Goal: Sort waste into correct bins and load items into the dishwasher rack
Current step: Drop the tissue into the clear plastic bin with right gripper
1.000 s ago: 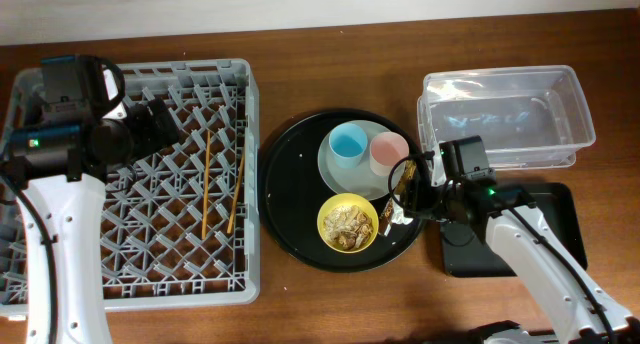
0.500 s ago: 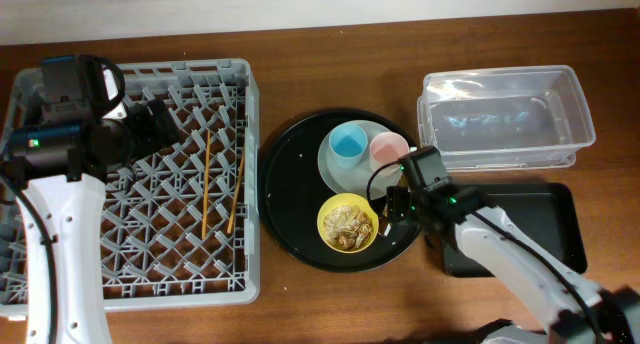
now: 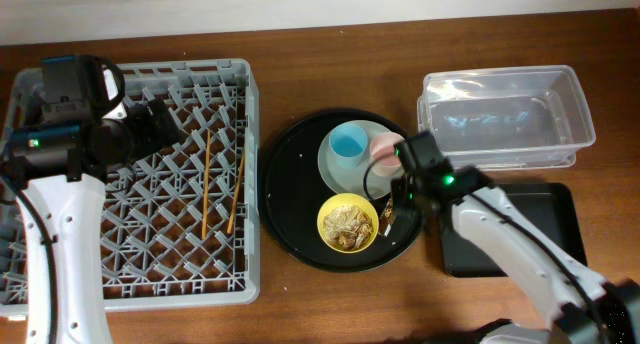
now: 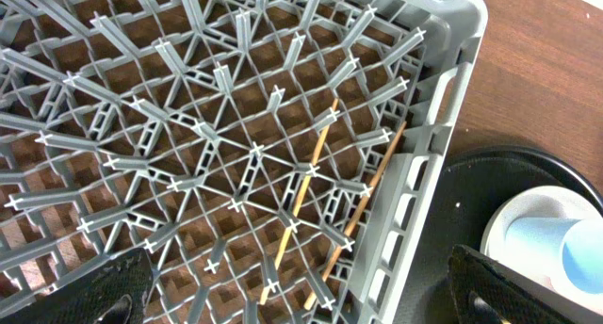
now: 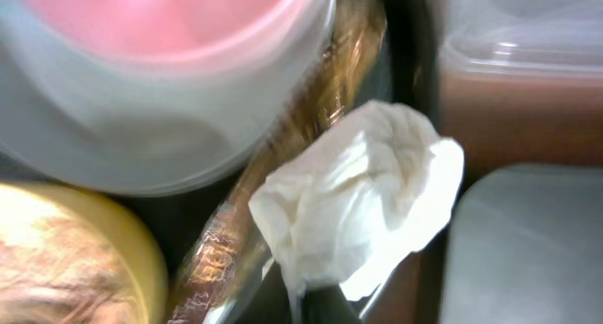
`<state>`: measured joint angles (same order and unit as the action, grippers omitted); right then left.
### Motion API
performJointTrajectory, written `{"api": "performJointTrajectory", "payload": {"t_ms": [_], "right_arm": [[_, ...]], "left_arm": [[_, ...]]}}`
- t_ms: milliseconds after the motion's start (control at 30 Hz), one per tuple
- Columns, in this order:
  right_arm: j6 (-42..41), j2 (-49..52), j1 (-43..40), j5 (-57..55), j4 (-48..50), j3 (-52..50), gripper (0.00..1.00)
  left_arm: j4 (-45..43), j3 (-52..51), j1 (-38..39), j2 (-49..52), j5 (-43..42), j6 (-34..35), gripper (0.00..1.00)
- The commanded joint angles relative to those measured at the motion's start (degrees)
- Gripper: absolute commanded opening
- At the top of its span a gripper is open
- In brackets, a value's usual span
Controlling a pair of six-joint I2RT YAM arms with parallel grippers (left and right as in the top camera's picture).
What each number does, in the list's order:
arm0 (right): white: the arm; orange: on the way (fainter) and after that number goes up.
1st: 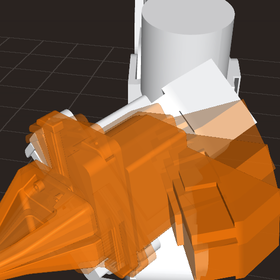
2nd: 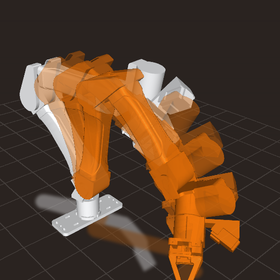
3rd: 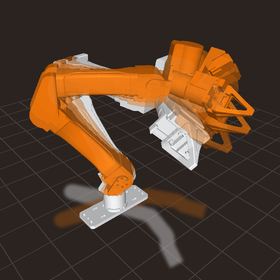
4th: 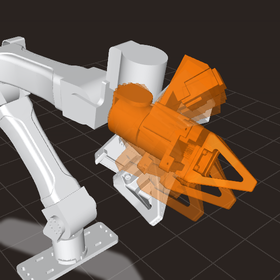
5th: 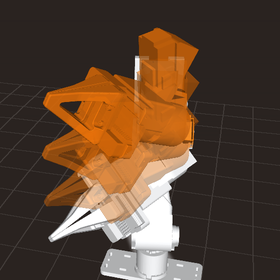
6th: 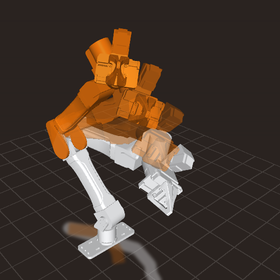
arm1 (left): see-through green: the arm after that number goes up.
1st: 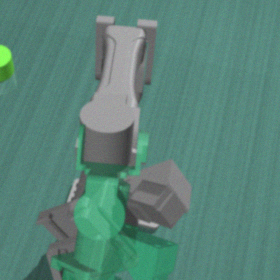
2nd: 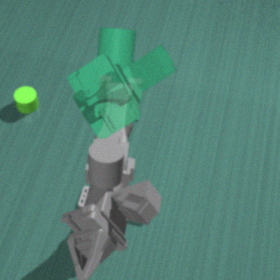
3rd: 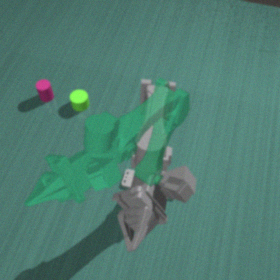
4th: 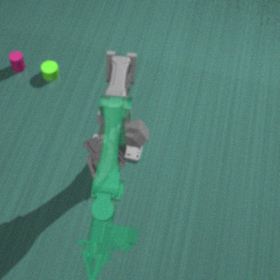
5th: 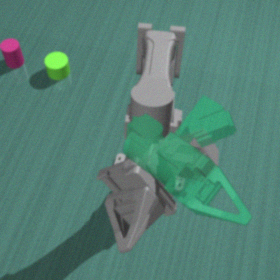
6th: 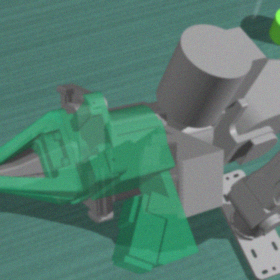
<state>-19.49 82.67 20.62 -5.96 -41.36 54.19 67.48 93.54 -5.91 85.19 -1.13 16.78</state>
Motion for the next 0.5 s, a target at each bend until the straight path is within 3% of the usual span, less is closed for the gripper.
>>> {"api": "performJointTrajectory", "payload": {"t_ms": [0,100,200,400,433,467], "right_arm": [[1.20,-3.80,0.28,-2.89,-4.17,9.68,0.04],[1.20,-3.98,-0.52,-10.05,-5.33,14.14,0.04],[1.18,-3.15,-3.82,-17.77,-0.57,14.34,0.04],[0.96,5.68,-16.41,-11.19,8.07,14.27,0.05],[0.98,7.61,-18.16,-9.27,9.03,14.27,0.14],[0.98,9.38,-19.69,-7.28,9.84,14.27,0.34]], "left_arm": [[-0.11,0.57,-0.22,0.09,-0.17,0.52,0.99],[-0.11,0.57,-0.22,0.09,-0.17,0.52,0.99],[-0.11,0.57,-0.22,0.09,-0.17,0.52,0.99],[-0.11,0.57,-0.22,0.09,-0.17,0.52,0.99],[-0.09,0.57,-0.22,0.09,-0.17,0.50,0.99],[-0.11,0.57,-0.22,0.09,-0.17,0.52,0.99]]}}
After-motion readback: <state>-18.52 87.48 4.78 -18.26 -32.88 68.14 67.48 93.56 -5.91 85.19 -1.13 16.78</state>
